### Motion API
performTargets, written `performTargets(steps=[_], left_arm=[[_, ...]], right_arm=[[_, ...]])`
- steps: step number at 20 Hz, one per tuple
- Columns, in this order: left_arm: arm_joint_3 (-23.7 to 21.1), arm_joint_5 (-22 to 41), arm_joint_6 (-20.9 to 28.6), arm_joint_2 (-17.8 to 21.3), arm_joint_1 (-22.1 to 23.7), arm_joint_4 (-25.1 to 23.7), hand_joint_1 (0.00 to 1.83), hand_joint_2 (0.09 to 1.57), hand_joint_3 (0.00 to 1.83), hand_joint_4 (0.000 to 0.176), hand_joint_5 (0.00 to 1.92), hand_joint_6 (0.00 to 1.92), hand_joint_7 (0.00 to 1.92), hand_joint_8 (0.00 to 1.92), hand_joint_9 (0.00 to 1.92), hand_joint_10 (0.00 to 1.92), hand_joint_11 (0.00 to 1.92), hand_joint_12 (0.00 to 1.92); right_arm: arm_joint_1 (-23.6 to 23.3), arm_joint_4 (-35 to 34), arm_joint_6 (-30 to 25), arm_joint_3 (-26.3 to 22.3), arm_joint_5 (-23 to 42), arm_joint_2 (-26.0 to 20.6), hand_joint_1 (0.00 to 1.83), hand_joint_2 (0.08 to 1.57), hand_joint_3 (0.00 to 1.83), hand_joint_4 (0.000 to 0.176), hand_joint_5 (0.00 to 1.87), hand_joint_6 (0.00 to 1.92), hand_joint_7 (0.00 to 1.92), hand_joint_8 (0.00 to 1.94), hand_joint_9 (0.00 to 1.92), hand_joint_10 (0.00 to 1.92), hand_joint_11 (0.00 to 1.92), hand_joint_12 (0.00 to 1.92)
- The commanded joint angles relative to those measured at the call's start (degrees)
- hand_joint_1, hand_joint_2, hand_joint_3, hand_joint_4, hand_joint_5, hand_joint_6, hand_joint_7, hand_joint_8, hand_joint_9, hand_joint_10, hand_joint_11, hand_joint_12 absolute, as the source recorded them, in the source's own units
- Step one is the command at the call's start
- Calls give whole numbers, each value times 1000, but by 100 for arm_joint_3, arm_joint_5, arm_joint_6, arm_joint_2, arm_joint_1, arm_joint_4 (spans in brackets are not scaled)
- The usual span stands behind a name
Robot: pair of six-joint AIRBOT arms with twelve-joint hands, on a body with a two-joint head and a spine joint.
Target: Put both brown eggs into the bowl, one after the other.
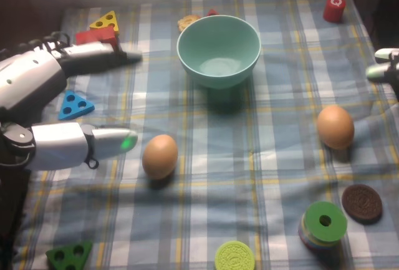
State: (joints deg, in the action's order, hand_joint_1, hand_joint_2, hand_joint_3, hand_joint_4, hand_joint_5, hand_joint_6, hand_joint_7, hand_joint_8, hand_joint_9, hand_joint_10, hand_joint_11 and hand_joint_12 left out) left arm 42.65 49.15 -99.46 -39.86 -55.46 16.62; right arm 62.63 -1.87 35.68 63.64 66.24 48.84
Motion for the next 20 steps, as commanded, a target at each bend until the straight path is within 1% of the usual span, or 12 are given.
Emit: performTargets(steps=[1,2,3,4,7,8,10,14,15,17,19,20], left_arm=[[42,429,18,-66,105,-108,722,1047,0,134,468,6,516,8,481,19,0,836],[94,248,15,-137,164,-150,750,1017,0,142,488,6,553,9,534,22,0,905],[137,95,-6,-191,218,-178,752,1002,0,138,482,1,564,10,559,28,0,920],[204,-81,-83,-275,290,-189,756,1000,0,140,470,0,568,11,568,29,0,922],[304,-398,-523,-457,458,-77,787,955,0,170,453,0,622,4,650,21,48,1000],[329,-526,-724,-529,525,-34,783,963,1,175,396,0,607,0,640,14,9,981],[378,-731,-1021,-644,596,35,805,925,0,173,401,2,626,0,662,7,4,920],[539,-1084,-1208,-847,730,77,918,858,0,176,387,0,652,7,657,1,0,857],[571,-1184,-1378,-913,783,116,934,842,0,176,398,1,672,5,654,0,0,894],[648,-1378,-1515,-1027,879,127,889,872,1,172,418,0,670,1,654,1,0,956],[708,-1505,-1529,-1093,925,125,882,899,6,170,440,1,674,2,650,1,0,1007],[747,-1589,-1568,-1131,948,125,864,924,13,163,459,7,702,10,675,10,23,1020]], right_arm=[[-77,-119,-29,-8,703,-23,701,1297,2,0,566,1,388,1,390,2,226,549],[-79,-99,-29,-17,703,-24,702,1296,0,0,568,1,390,1,400,4,240,544],[-80,-90,-29,-26,706,-33,699,1290,0,0,567,0,390,1,401,4,244,541],[-86,-79,-29,-33,720,-48,685,1291,0,0,564,0,392,1,409,5,255,536],[-133,-3,-29,-54,804,-81,664,1298,3,0,564,0,397,1,426,7,292,537],[-179,47,-29,-63,832,-92,640,1302,3,0,572,3,399,1,432,7,302,545],[-273,173,-29,-79,895,-99,608,1299,0,0,597,8,432,10,477,17,349,573],[-366,303,-29,-118,961,-108,618,1295,0,0,590,0,454,0,468,0,258,659],[-370,328,-29,-124,961,-108,665,1293,1,0,601,0,460,0,471,0,214,736],[-383,356,-29,-128,961,-106,756,1290,0,0,603,0,465,2,462,1,182,759],[-407,368,-29,-126,960,-106,788,1287,0,0,610,2,472,4,463,1,174,767],[-412,370,-29,-126,959,-107,762,1294,1,0,616,3,469,1,461,0,178,776]])
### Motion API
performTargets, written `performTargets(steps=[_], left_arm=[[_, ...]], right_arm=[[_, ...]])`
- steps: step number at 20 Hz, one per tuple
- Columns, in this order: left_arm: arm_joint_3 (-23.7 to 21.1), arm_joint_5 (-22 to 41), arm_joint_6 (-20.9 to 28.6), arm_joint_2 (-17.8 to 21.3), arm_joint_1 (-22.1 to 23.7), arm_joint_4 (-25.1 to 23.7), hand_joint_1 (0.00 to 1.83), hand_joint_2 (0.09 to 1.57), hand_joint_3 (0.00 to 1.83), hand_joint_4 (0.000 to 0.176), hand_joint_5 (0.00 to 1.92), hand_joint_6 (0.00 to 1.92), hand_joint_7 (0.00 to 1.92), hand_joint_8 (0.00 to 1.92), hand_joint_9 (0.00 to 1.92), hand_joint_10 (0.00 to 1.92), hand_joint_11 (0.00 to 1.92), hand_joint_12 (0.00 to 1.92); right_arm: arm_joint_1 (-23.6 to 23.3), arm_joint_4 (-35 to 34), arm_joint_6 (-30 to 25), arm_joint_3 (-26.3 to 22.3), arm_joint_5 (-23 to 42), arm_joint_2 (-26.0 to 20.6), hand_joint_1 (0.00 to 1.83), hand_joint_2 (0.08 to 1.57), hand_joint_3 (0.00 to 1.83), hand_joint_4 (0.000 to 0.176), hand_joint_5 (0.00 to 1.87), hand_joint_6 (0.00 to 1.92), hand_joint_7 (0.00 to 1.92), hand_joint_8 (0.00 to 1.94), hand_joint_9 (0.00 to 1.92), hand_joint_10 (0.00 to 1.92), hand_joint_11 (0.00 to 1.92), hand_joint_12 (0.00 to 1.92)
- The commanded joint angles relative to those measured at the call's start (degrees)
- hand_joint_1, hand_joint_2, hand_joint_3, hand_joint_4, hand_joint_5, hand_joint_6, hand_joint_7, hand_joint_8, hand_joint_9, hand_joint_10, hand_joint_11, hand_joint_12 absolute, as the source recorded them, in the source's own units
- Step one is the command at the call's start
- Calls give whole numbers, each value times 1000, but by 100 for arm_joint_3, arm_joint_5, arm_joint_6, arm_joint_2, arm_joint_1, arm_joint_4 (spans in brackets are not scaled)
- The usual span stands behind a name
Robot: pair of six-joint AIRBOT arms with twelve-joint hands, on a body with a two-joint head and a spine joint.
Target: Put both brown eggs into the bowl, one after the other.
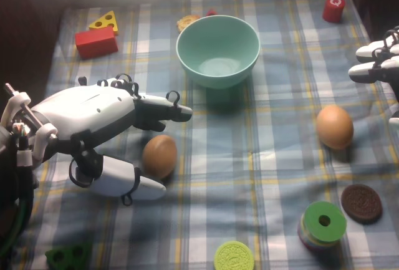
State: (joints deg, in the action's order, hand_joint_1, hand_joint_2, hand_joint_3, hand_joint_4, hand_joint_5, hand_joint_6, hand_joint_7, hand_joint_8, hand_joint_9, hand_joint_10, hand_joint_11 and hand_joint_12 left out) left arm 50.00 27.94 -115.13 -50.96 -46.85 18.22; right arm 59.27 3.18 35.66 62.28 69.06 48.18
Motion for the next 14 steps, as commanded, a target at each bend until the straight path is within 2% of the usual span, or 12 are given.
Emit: performTargets(steps=[1,2,4,6,7,10,12,13,14], left_arm=[[31,481,-22,-39,97,-34,877,942,17,164,451,2,706,10,675,8,25,1019],[57,427,-33,-60,107,-33,921,917,3,150,474,10,748,24,702,18,21,1014],[109,355,-45,-115,119,-18,947,914,0,137,535,3,815,6,742,11,21,978],[136,322,-199,-166,135,61,896,958,16,136,534,0,841,9,763,15,37,978],[147,292,-274,-191,144,75,904,983,7,130,555,2,865,10,774,13,37,986],[195,230,-281,-234,158,94,898,972,2,133,564,0,881,8,775,9,34,949],[253,196,-281,-288,176,127,942,944,0,122,616,14,943,33,836,34,72,950],[275,160,-281,-302,189,129,927,959,1,125,601,6,912,19,811,23,38,934],[287,128,-281,-310,199,129,953,931,0,112,660,6,931,32,845,38,63,935]], right_arm=[[-75,-135,-27,10,677,-42,731,1305,5,0,625,5,466,0,458,0,183,782],[-75,-134,-27,11,677,-42,722,1314,7,0,635,7,471,2,465,3,189,785],[-75,-134,-27,10,675,-41,722,1314,5,0,638,6,489,8,483,9,213,793],[-73,-134,-27,11,669,-42,761,1316,1,0,643,3,483,2,503,9,244,789],[-73,-134,-27,14,663,-43,789,1311,0,0,652,4,490,3,511,9,255,780],[-73,-135,-27,18,657,-43,785,1314,0,0,642,1,496,3,513,6,255,773],[-66,-136,-27,18,640,-43,788,1313,0,0,642,2,511,8,537,13,286,783],[-63,-137,-27,19,631,-43,788,1313,0,0,641,1,513,7,527,8,271,774],[-61,-138,-27,22,627,-43,799,1310,0,0,640,0,514,6,520,4,256,766]])
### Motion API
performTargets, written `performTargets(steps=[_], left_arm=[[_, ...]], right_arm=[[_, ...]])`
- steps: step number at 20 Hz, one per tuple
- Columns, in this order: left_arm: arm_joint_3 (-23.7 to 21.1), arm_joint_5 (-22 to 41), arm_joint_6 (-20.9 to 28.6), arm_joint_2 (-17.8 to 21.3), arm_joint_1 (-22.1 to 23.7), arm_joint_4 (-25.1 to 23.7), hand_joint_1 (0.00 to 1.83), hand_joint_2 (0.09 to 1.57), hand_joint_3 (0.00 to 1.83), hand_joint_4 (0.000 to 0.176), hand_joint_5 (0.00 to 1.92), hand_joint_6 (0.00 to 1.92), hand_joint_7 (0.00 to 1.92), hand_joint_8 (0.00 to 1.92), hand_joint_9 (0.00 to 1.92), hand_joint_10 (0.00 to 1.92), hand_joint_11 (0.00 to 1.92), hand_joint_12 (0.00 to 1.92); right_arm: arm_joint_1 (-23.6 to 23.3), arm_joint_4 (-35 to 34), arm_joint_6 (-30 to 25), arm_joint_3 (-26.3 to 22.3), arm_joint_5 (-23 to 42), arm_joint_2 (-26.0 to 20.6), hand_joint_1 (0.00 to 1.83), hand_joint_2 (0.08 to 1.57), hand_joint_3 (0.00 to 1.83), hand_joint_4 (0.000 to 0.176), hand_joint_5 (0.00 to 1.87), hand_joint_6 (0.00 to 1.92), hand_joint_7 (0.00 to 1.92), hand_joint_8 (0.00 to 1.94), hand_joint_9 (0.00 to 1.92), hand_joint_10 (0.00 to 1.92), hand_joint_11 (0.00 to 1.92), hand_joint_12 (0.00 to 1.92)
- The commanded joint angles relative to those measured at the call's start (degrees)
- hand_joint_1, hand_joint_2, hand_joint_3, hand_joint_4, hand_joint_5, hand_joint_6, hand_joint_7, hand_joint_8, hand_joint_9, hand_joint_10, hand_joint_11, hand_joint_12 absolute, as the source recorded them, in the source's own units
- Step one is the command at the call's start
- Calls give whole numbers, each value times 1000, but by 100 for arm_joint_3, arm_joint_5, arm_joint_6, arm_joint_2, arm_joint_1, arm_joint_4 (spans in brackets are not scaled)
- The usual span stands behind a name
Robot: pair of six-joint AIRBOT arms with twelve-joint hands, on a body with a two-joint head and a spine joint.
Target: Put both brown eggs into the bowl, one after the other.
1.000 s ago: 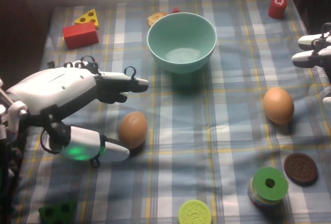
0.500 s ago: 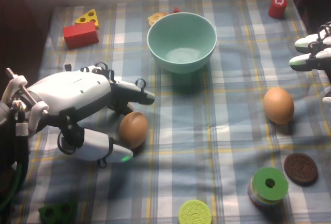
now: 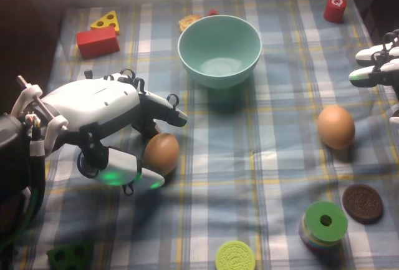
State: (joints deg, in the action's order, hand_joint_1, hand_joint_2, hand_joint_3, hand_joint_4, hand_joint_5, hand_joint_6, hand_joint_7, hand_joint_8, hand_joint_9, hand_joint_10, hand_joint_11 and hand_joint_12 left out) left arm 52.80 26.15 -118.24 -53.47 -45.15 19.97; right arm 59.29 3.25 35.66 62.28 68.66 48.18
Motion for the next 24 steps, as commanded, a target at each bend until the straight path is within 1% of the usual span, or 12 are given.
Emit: performTargets(steps=[1,4,7,10,16,17,18,19,20,21,23,24], left_arm=[[25,276,30,-71,37,-46,973,920,0,104,684,10,934,35,852,42,69,935],[52,240,30,-102,41,-24,1004,923,1,85,747,21,962,56,891,63,78,942],[76,235,30,-137,41,34,1008,940,0,60,819,4,787,722,781,466,81,997],[97,239,30,-154,43,114,982,944,0,57,883,0,762,875,664,766,100,1001],[59,656,32,-110,38,452,985,936,0,9,1013,0,907,748,673,879,60,1040],[8,829,34,-50,39,485,1045,1017,3,143,1114,554,939,700,700,851,71,1056],[-38,1012,56,12,43,497,1041,942,0,0,1007,55,1042,566,781,733,62,1034],[-60,1134,96,57,48,498,1041,942,0,0,1007,55,1042,566,781,733,62,1034],[-66,1385,250,116,84,498,1073,1022,1,169,1164,621,1184,393,785,698,27,968],[-61,1442,277,122,102,498,1082,1026,0,152,1168,647,1220,333,787,684,30,920],[-26,1674,310,122,235,519,1072,1037,2,161,1140,701,1217,319,759,693,14,901],[12,1749,310,112,333,522,1080,1041,1,134,1132,718,1186,308,775,692,23,878]], right_arm=[[-61,-147,-27,25,666,-43,798,1311,0,0,643,1,519,7,519,3,256,765],[-60,-153,-27,28,662,-40,787,1316,1,0,650,4,538,10,529,6,261,770],[-44,-169,-27,29,662,-37,748,1330,5,0,645,0,526,1,524,2,262,771],[-34,-174,-27,28,662,-35,751,1327,2,0,654,3,546,7,546,9,275,777],[3,-212,-29,23,665,-35,737,1330,0,0,649,0,557,1,553,2,239,832],[12,-223,-29,23,666,-35,742,1326,0,0,652,1,556,0,548,0,223,837],[16,-229,-30,23,666,-35,787,1315,0,0,662,0,565,0,567,3,207,889],[17,-232,-31,23,667,-35,787,1315,0,0,662,0,565,0,567,3,207,889],[17,-236,-31,23,669,-35,756,1320,2,0,656,1,561,0,566,1,205,898],[17,-236,-31,23,670,-35,747,1321,2,0,652,0,560,0,562,0,213,903],[17,-236,-31,22,670,-35,739,1326,3,0,649,0,557,0,553,0,206,905],[17,-236,-31,22,670,-35,734,1326,3,0,647,0,552,0,537,0,165,892]])
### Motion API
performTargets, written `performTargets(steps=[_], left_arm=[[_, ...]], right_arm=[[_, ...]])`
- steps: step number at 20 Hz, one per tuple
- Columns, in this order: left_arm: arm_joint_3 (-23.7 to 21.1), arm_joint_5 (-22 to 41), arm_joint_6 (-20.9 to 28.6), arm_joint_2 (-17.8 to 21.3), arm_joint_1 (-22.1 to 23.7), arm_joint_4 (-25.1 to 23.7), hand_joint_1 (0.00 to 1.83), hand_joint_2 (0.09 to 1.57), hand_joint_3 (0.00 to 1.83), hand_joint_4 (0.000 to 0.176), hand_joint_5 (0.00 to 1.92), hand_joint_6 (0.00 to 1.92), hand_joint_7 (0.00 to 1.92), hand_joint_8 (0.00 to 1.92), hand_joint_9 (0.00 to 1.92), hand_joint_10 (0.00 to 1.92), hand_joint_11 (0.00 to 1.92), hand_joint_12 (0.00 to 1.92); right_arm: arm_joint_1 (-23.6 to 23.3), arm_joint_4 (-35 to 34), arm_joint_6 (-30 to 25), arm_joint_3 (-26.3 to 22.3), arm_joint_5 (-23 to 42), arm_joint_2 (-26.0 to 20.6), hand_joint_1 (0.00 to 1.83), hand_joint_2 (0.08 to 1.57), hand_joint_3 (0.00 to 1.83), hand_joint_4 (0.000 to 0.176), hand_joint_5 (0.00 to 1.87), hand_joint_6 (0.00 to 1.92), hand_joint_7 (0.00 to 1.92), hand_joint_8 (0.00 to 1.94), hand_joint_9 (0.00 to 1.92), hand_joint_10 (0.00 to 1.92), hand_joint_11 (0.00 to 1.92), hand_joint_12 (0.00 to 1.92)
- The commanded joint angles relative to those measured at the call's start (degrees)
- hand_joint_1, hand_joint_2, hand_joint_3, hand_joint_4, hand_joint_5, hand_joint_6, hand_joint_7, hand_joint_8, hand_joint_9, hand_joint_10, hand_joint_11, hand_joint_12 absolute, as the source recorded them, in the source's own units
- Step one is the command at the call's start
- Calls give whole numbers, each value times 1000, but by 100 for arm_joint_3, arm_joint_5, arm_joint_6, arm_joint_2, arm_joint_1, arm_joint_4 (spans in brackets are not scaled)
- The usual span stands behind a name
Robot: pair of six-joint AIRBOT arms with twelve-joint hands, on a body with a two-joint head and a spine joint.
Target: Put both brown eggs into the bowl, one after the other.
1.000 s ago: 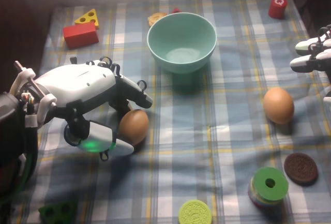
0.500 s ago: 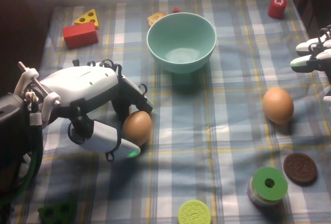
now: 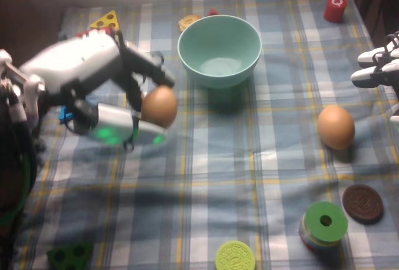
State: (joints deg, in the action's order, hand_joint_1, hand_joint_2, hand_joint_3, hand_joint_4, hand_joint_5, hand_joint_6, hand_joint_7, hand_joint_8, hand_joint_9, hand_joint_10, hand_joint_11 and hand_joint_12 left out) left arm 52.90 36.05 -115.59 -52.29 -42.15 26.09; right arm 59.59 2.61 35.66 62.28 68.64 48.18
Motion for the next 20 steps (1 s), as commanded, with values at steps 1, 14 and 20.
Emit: performTargets(steps=[1,14,20], left_arm=[[64,813,46,-45,183,-91,1067,1051,0,152,1105,763,1172,345,798,729,42,879],[1825,-981,-343,-1544,1571,265,1107,954,0,10,993,209,1116,454,1046,170,63,1115],[1917,-1034,-357,-1649,1595,304,743,1074,14,48,926,3,1115,10,955,167,117,869]], right_arm=[[-14,-173,-31,23,673,-35,745,1325,1,0,651,1,556,1,541,2,149,890],[-88,-123,-31,88,679,54,685,1331,0,0,672,1,586,1,582,4,195,901],[-87,-121,-31,90,678,67,667,1335,2,0,652,0,581,0,583,0,232,852]])
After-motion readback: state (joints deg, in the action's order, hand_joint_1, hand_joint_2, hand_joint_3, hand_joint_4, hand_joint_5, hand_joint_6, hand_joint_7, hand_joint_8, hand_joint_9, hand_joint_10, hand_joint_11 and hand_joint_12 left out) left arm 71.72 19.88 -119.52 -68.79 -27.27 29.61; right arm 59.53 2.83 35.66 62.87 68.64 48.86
